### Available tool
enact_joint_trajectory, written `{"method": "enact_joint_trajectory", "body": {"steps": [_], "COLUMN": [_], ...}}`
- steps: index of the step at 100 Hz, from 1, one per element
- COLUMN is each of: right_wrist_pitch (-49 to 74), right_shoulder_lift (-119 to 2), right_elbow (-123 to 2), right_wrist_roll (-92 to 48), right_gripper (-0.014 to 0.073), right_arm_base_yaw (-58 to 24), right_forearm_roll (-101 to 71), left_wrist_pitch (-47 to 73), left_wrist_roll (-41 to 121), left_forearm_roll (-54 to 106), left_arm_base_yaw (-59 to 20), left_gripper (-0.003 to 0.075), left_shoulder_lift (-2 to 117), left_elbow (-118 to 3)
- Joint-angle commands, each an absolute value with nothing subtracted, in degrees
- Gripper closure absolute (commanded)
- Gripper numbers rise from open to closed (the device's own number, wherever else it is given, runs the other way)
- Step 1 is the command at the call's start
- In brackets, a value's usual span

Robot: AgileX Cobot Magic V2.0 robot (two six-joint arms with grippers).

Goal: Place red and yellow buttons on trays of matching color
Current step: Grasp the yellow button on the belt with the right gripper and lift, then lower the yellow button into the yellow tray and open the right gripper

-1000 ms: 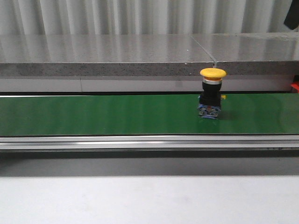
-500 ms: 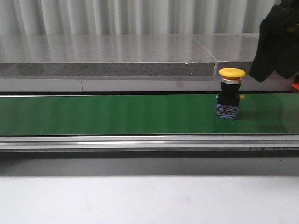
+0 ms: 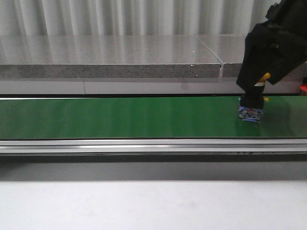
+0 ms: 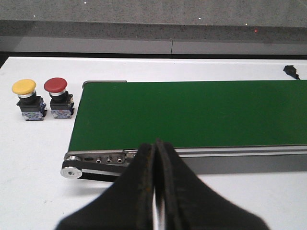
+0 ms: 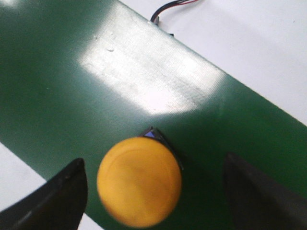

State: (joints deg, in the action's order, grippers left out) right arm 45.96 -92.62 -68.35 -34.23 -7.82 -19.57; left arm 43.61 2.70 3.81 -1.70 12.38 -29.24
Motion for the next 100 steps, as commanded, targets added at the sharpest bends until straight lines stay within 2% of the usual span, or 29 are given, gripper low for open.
{"method": "enact_joint_trajectory", "body": {"steps": [1,11,26,35,50,66,80,100], "right_wrist_pitch": [43.6,43.4,44.3,46.1,49.3,49.0,48.8,47.7], "right_shoulder_lift": [-92.1,-92.8,-92.6,-92.4,-90.7,-85.7,-82.1,-80.6], "right_elbow": [-69.6,-69.6,-69.7,-70.2,-72.7,-74.3,-76.1,-77.8], "right_wrist_roll": [-34.9,-34.9,-34.9,-34.6,-31.3,-22.2,-12.0,-2.6], "right_gripper": [0.0022,0.0083,0.0313,0.0402,0.0408,0.0408,0.0415,0.0415], "right_arm_base_yaw": [-7.8,-7.8,-7.8,-7.7,-7.7,-5.6,1.8,19.0], "right_forearm_roll": [-21.3,-21.3,-21.3,-21.3,-19.2,-9.2,-3.3,-3.1], "left_wrist_pitch": [39.8,39.8,39.8,39.8,39.8,39.8,39.8,39.8], "left_wrist_roll": [2.5,2.5,2.5,2.5,2.5,2.5,2.5,2.5], "left_forearm_roll": [4.6,4.6,4.6,4.6,4.6,4.6,4.6,4.6], "left_arm_base_yaw": [-2.2,-2.2,-2.2,-2.2,-2.2,-2.2,-2.2,-2.2], "left_gripper": [0.0741,0.0741,0.0741,0.0741,0.0741,0.0741,0.0741,0.0741], "left_shoulder_lift": [13.2,13.2,13.2,13.2,13.2,13.2,13.2,13.2], "left_elbow": [-30.7,-30.7,-30.7,-30.7,-30.7,-30.7,-30.7,-30.7]}}
